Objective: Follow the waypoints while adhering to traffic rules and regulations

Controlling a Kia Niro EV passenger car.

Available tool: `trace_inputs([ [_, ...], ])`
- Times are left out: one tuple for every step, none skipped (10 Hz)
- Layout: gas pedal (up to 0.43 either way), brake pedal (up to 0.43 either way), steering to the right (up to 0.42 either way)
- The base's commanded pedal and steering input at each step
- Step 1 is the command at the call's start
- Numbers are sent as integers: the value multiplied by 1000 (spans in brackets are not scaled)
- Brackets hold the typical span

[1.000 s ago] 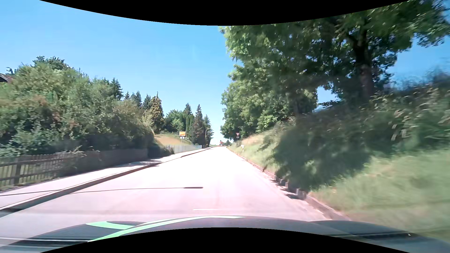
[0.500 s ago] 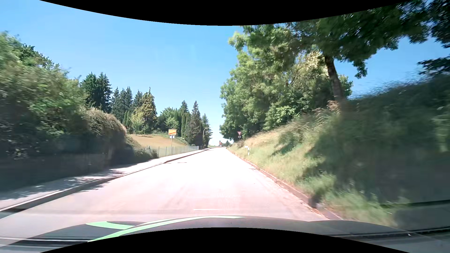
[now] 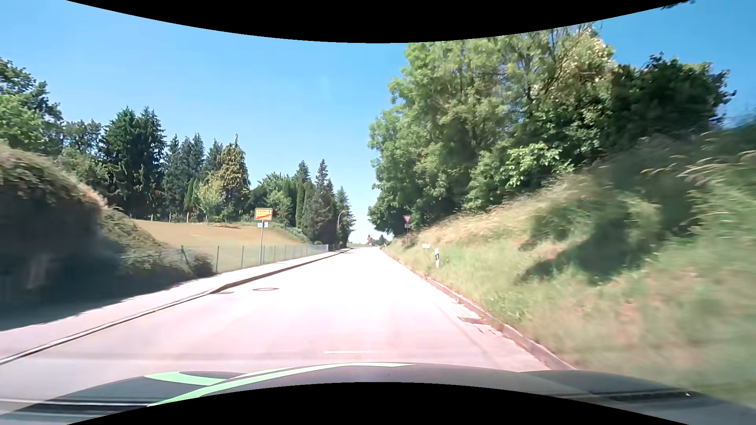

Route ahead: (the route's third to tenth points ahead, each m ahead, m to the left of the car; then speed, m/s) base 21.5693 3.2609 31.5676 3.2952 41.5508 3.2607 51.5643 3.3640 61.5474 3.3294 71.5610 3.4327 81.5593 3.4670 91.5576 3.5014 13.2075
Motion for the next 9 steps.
trace_inputs([
  [177, 0, 0],
  [177, 0, 0],
  [177, 0, 0],
  [177, 0, 0],
  [177, 0, 0],
  [177, 0, 0],
  [177, 0, 0],
  [177, 0, 0],
  [177, 0, -1],
])
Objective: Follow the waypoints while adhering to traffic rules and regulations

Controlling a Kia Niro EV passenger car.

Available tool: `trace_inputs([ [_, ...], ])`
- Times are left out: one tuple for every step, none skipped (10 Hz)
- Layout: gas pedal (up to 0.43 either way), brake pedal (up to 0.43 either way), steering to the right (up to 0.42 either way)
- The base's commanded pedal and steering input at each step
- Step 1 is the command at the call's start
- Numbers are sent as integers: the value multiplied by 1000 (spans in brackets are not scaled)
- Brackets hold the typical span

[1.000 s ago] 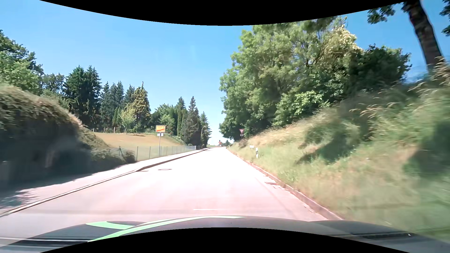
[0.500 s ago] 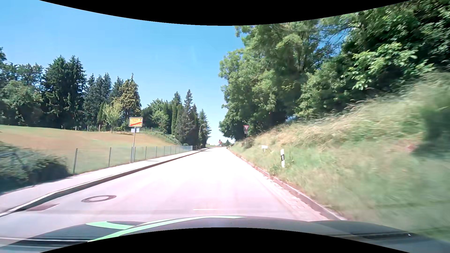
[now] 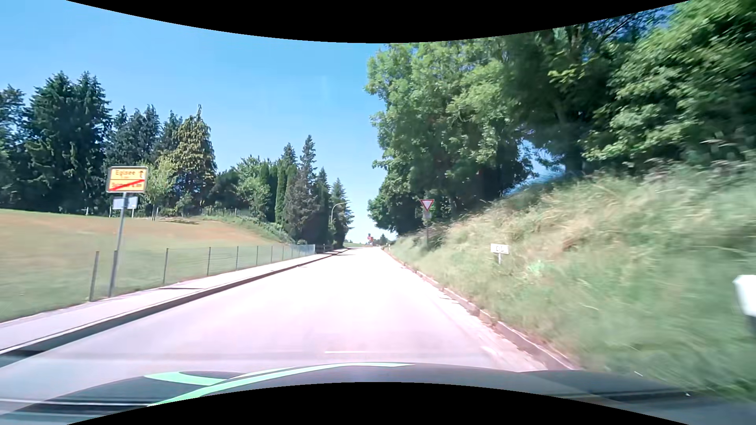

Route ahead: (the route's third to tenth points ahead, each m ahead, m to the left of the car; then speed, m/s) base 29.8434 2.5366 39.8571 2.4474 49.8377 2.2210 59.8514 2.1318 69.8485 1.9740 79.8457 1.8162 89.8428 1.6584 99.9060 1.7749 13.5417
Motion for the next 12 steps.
trace_inputs([
  [177, 0, 0],
  [169, 0, 0],
  [169, 0, 0],
  [157, 0, 0],
  [150, 0, 0],
  [150, 0, -1],
  [150, 0, 0],
  [130, 0, 0],
  [130, 0, -1],
  [118, 0, 0],
  [110, 0, 0],
  [110, 0, -1],
])
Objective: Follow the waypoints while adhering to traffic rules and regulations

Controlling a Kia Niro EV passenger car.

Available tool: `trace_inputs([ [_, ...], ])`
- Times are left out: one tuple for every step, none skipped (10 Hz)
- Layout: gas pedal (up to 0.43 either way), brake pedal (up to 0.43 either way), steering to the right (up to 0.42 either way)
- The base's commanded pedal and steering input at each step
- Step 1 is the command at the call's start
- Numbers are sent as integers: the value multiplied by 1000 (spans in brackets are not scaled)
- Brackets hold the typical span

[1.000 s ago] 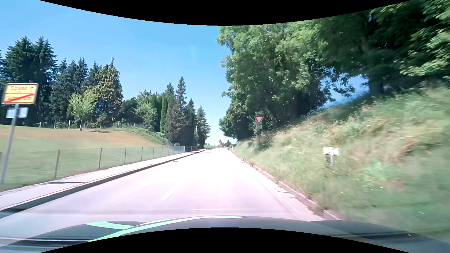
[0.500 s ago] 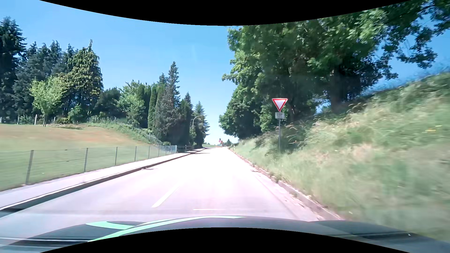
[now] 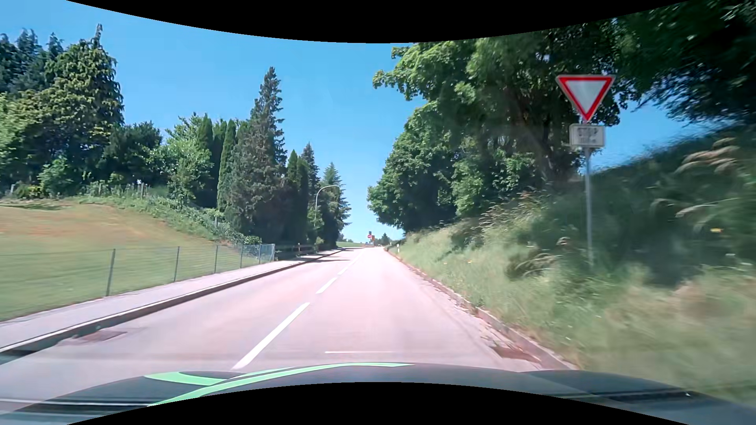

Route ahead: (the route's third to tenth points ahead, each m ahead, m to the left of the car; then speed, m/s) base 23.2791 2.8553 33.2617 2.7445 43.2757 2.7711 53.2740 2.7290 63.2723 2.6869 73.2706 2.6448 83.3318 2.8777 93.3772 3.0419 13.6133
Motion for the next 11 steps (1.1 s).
trace_inputs([
  [110, 0, 0],
  [110, 0, -1],
  [110, 0, -1],
  [110, 0, 0],
  [110, 0, 0],
  [110, 0, 0],
  [110, 0, 0],
  [110, 0, 0],
  [110, 0, 0],
  [110, 0, 0],
  [110, 0, 0],
])
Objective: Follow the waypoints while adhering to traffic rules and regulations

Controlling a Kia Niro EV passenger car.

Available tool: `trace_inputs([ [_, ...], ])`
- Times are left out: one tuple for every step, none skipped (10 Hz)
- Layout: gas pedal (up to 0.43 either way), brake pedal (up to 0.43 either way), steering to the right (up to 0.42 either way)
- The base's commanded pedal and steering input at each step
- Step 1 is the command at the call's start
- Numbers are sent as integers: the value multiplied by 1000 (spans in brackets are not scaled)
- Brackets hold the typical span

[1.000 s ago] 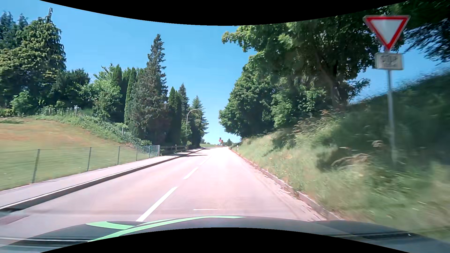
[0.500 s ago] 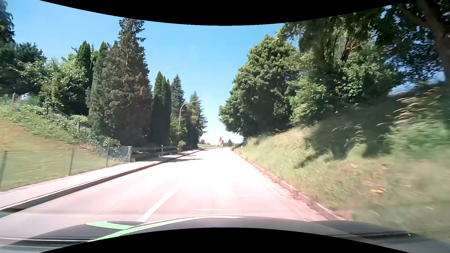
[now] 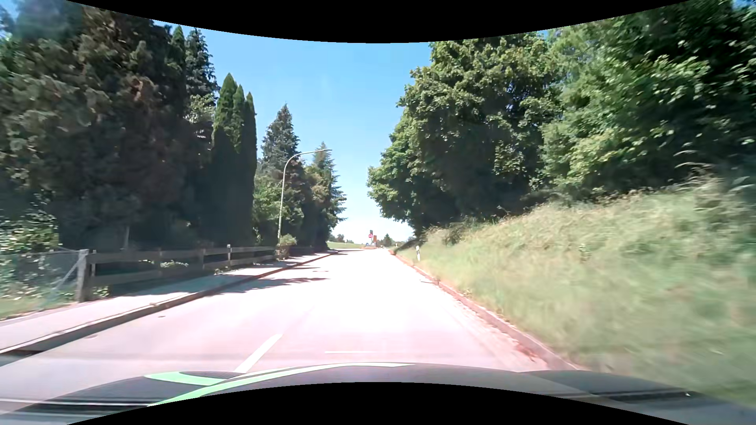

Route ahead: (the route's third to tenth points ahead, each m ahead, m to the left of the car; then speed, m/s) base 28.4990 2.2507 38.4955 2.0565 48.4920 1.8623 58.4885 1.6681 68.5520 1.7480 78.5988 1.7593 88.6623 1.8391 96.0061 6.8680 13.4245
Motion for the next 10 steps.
trace_inputs([
  [110, 0, 0],
  [98, 0, -1],
  [87, 0, 0],
  [79, 0, 0],
  [47, 0, 0],
  [39, 0, 0],
  [39, 0, 0],
  [28, 0, 0],
  [28, 0, 0],
  [28, 0, 0],
])
